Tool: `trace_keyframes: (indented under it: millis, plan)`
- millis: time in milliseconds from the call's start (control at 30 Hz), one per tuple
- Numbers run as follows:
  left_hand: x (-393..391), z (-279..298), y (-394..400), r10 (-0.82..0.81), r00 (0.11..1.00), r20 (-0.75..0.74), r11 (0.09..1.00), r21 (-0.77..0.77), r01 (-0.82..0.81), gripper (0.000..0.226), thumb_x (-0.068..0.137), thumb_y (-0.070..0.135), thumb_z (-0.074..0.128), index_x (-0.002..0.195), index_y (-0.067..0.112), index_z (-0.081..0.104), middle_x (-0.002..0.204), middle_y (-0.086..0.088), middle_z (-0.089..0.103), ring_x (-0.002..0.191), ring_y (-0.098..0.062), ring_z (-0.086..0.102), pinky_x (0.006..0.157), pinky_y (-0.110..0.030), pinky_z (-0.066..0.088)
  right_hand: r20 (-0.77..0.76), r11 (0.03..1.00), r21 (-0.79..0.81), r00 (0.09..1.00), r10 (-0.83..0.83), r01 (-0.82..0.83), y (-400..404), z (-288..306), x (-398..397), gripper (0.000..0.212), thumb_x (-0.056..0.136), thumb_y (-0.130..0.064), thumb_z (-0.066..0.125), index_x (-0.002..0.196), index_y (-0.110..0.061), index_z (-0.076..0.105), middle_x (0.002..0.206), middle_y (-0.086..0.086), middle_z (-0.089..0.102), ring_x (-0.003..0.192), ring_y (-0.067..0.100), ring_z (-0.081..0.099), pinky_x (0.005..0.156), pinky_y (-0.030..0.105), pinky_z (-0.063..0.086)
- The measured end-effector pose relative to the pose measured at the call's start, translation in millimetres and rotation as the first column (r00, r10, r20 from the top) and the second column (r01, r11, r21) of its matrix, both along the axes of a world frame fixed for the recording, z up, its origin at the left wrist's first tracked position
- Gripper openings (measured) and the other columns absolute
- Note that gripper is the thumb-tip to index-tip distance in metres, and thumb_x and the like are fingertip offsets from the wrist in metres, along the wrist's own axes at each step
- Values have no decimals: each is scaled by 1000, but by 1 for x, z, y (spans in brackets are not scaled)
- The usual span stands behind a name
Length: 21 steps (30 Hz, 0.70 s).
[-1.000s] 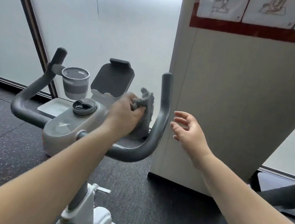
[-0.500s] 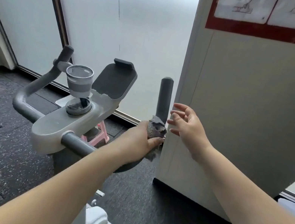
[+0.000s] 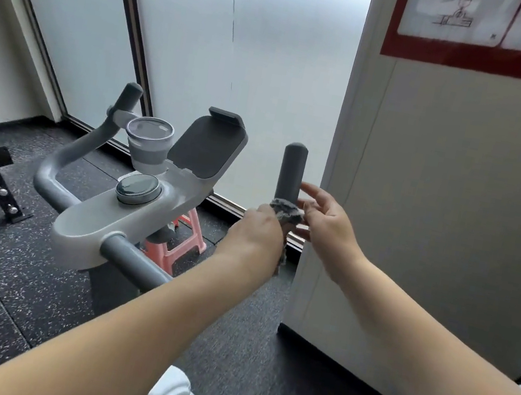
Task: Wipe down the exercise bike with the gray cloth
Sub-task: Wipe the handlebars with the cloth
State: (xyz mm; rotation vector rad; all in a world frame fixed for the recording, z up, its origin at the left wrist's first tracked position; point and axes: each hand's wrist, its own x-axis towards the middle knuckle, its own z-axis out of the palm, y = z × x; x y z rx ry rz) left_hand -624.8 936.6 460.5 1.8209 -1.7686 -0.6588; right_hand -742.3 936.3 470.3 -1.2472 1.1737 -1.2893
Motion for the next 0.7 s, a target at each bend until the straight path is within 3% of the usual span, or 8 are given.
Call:
trace_keyframes:
  millis: [100, 167, 200, 300, 400, 500, 600, 700]
  plan:
    - [6, 19, -3, 13, 1000, 11, 1000, -11, -13, 24, 96, 28, 42, 90, 7, 53, 80, -4, 61, 64, -23, 58, 51, -26, 48, -7, 1000, -9, 1000, 6, -7, -2, 5, 0, 37, 99, -7, 32, 130, -17, 49, 101, 1, 66, 74, 8, 64, 63, 19, 52]
    - [18, 34, -3, 106, 994, -21, 978, -180, -108, 32, 99, 34, 39, 98, 6, 55, 85, -5, 55, 77, -27, 52, 64, -29, 36, -8, 1000, -26, 1000, 9, -10, -5, 9, -2, 38, 99, -7, 32, 131, -18, 49, 101, -1, 66, 79, 10, 65, 71, 25, 51]
    - [21, 40, -7, 127, 984, -122, 949, -274, -156, 37, 98, 38, 40, 102, 5, 56, 90, -7, 58, 84, -29, 54, 68, -30, 34, -11, 999, -37, 1000, 4, -4, -7, 12, -3, 39, 99, -7, 32, 132, -18, 48, 101, -2, 66, 82, 11, 65, 74, 27, 51]
    - [0, 61, -24, -18, 955, -298, 934, -347, -91, 45, 96, 45, 41, 121, 9, 50, 111, -9, 55, 93, -25, 53, 75, -25, 34, -1, 998, -64, 1000, -14, 14, -16, 25, -7, 42, 98, -2, 31, 134, -16, 47, 102, -3, 65, 85, 11, 64, 82, 33, 50]
    - [-34, 60, -36, -25, 994, -103, 973, -230, 1, 66, 96, 40, 43, 149, 18, 10, 135, -16, 36, 113, -35, 50, 93, -41, 39, 45, 995, -96, 999, 6, -2, -21, 34, -11, 50, 92, 10, 27, 129, -12, 52, 102, 4, 63, 80, 14, 61, 82, 34, 51]
    - [-33, 41, -31, 26, 996, 87, 980, -200, -8, 73, 97, 19, 40, 148, 17, -13, 137, -21, 34, 117, -40, 49, 95, -46, 39, 42, 996, -86, 999, 20, -16, -24, 36, -14, 54, 87, 15, 26, 120, -15, 58, 107, 8, 63, 83, 17, 62, 83, 35, 53]
    - [-15, 21, -11, -12, 975, 220, 994, -100, 34, 71, 94, 15, 40, 149, 16, -5, 129, -20, 46, 110, -36, 54, 88, -45, 42, 76, 997, -65, 996, 51, -46, -25, 33, -16, 52, 89, 14, 26, 124, -11, 55, 112, 7, 63, 85, 16, 64, 72, 25, 56]
    - [15, 19, -1, -152, 946, 286, 988, 33, 149, 42, 96, 18, 39, 138, 15, 33, 115, -16, 59, 87, -28, 52, 77, -35, 41, 52, 997, -66, 997, 54, -50, -28, 32, -17, 44, 95, 4, 29, 126, -12, 56, 114, 4, 66, 89, 15, 66, 77, 26, 53]
